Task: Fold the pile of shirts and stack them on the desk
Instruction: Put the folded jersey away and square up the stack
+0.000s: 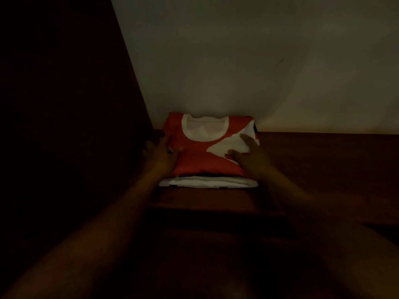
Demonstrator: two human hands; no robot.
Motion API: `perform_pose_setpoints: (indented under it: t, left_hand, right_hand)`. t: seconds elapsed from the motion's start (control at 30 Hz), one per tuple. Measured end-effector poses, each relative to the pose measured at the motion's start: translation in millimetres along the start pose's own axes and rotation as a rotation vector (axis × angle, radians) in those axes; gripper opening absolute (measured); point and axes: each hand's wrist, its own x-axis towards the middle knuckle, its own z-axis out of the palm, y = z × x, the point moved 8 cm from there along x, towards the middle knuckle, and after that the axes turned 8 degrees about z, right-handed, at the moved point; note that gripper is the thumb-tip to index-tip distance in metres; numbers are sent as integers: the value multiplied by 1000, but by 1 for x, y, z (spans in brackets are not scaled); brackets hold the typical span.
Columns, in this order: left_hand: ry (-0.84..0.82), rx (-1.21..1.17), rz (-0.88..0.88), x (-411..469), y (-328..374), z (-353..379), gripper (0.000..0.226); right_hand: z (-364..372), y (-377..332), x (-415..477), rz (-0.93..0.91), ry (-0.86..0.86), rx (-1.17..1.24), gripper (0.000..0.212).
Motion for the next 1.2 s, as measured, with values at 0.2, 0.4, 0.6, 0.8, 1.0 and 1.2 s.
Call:
perform_pose_setpoints:
  t: [0.2, 0.4, 0.6, 0.8, 1.0, 1.2]
  left_hand:
    - [-109, 120, 47, -27, 48, -38, 70]
    - [-179, 138, 45, -74, 131, -112, 70]
    - [-198, 111, 11, -129, 238, -201, 72]
    - [-235, 120, -23, -208, 355, -286, 72]
    - [-250, 132, -35, -298, 413, -343, 71]
    - [-172, 61, -77, -378, 418, -383, 71]
  right_hand:
    - [-26, -33, -25, 39, -44, -304, 98]
    - [-79, -104, -102, -33, -45, -305, 96]
    - [-158, -189, -196, -29, -46, -300, 89]
    - [-244, -269, -298, -32, -125, -204, 73]
    - [-307, -311, -397, -18, -140, -227, 77]
    - [-314, -321, -474, -59, -230, -212, 76]
